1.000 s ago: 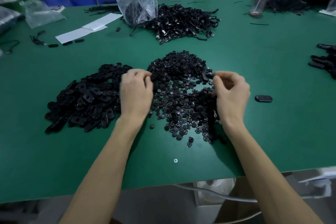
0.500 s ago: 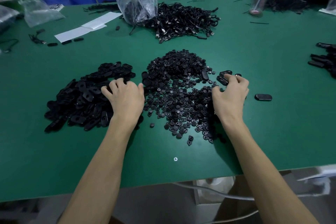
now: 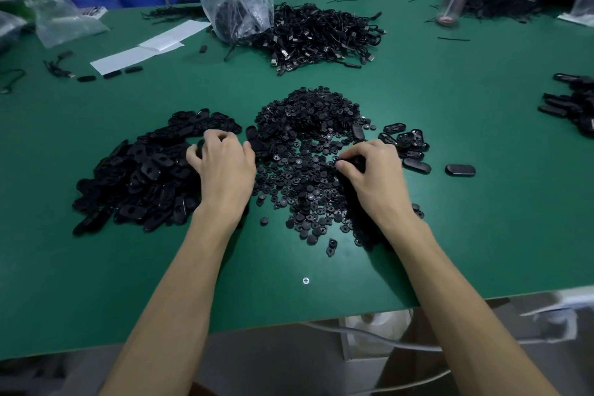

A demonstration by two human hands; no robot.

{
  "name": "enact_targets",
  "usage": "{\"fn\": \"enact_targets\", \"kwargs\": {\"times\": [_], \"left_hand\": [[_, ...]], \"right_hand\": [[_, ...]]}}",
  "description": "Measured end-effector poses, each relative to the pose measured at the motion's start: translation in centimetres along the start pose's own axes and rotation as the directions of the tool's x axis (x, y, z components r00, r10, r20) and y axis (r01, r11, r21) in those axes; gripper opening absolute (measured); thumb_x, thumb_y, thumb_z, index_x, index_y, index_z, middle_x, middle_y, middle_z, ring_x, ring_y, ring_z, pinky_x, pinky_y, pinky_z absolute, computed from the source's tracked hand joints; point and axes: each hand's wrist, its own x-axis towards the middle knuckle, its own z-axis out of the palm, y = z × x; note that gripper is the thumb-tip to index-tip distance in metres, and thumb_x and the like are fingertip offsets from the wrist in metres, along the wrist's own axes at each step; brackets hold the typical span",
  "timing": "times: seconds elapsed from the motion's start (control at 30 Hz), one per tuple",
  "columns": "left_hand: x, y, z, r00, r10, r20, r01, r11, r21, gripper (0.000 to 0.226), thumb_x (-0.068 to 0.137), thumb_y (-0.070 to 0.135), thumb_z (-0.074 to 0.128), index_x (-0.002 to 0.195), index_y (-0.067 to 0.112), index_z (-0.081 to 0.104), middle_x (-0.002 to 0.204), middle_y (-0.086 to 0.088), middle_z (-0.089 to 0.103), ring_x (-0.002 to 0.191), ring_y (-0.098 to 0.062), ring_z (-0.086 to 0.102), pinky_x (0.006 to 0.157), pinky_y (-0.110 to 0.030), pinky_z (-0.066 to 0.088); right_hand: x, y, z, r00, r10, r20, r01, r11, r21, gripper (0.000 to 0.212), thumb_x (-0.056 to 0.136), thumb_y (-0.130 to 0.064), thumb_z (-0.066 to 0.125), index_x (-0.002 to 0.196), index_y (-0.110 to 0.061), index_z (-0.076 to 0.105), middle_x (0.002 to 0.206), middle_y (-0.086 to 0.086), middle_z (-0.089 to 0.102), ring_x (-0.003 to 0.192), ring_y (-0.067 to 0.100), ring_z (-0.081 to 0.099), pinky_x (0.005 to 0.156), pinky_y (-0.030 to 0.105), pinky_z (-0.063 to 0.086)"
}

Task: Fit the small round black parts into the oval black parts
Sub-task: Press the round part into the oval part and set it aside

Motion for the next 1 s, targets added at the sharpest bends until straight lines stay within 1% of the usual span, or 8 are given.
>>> {"fn": "enact_targets", "kwargs": {"times": [0.17,0.23,0.33,0.47,0.53,0.63,0.77,1.0], "left_hand": [[-0.1,-0.1,0.0,0.998,-0.026,0.06,0.022,0.998,0.066,0.04,0.111,0.026,0.042,0.141,0.004,0.058,0.154,-0.023,0.046,0.148,-0.031,0.034,0.121,-0.056,0.013],[-0.1,-0.2,0.1,0.995,-0.02,0.096,0.009,0.994,0.112,0.04,0.112,0.028,0.039,0.133,0.005,0.063,0.158,-0.023,0.041,0.15,-0.034,0.032,0.121,-0.056,0.012],[-0.2,-0.3,0.3,0.995,-0.005,0.097,-0.006,0.993,0.117,0.04,0.112,0.027,0.037,0.113,0.002,0.069,0.152,-0.019,0.051,0.146,-0.03,0.039,0.121,-0.057,0.014],[-0.3,-0.1,0.2,0.998,-0.017,0.057,0.012,0.996,0.09,0.037,0.11,0.021,0.042,0.085,0.006,0.065,0.147,-0.015,0.053,0.139,-0.03,0.043,0.118,-0.056,0.018],[-0.2,-0.1,0.0,0.999,-0.03,0.025,0.028,0.997,0.075,0.032,0.108,0.013,0.045,0.081,0.007,0.061,0.14,-0.014,0.058,0.133,-0.03,0.047,0.114,-0.053,0.022],[0.1,-0.5,0.1,0.999,-0.039,-0.029,0.041,0.997,0.069,0.022,0.103,-0.001,0.047,0.099,0.003,0.069,0.124,-0.016,0.062,0.12,-0.033,0.052,0.108,-0.048,0.026],[0.3,-0.9,-0.1,0.995,-0.061,-0.077,0.064,0.997,0.036,0.032,0.102,-0.003,0.053,0.129,0.008,0.066,0.125,-0.014,0.062,0.122,-0.031,0.052,0.11,-0.046,0.027],[0.6,-1.3,-0.2,0.989,-0.081,-0.121,0.074,0.995,-0.061,0.035,0.099,-0.005,0.056,0.13,0.01,0.063,0.125,-0.013,0.059,0.124,-0.026,0.048,0.112,-0.046,0.027]], "right_hand": [[0.1,0.0,0.1,1.0,-0.011,-0.006,0.011,1.0,0.011,0.008,0.097,-0.024,0.072,0.099,-0.017,0.074,0.107,-0.001,0.063,0.105,0.013,0.04,0.087,0.025,0.028],[0.1,-0.1,0.1,1.0,-0.012,-0.015,0.013,1.0,0.018,0.008,0.097,-0.023,0.071,0.099,-0.016,0.074,0.107,-0.001,0.065,0.104,0.013,0.04,0.087,0.026,0.029],[0.0,-0.1,0.1,0.999,-0.004,-0.036,0.005,0.999,0.04,0.008,0.099,-0.023,0.068,0.098,-0.017,0.073,0.102,-0.004,0.064,0.105,0.013,0.042,0.086,0.026,0.029],[0.0,-0.1,0.2,0.996,-0.006,-0.084,0.011,0.998,0.055,0.011,0.102,-0.022,0.064,0.096,-0.016,0.071,0.096,-0.007,0.059,0.104,0.014,0.043,0.08,0.022,0.024],[0.0,-0.1,0.2,0.994,-0.009,-0.105,0.016,0.998,0.068,0.012,0.103,-0.021,0.061,0.097,-0.015,0.069,0.097,-0.007,0.058,0.103,0.014,0.044,0.078,0.02,0.023],[0.0,-0.1,0.2,0.993,-0.012,-0.116,0.022,0.996,0.086,0.012,0.104,-0.021,0.06,0.098,-0.015,0.068,0.097,-0.007,0.059,0.102,0.014,0.046,0.08,0.021,0.025],[0.0,-0.2,0.2,0.993,-0.012,-0.115,0.025,0.993,0.112,0.011,0.102,-0.019,0.062,0.097,-0.013,0.069,0.092,-0.004,0.064,0.096,0.018,0.059,0.082,0.029,0.04],[-0.1,-0.4,0.1,0.995,-0.01,-0.104,0.021,0.994,0.103,0.01,0.102,-0.019,0.063,0.099,-0.012,0.069,0.095,0.0,0.07,0.097,0.02,0.062,0.089,0.038,0.051]]}}
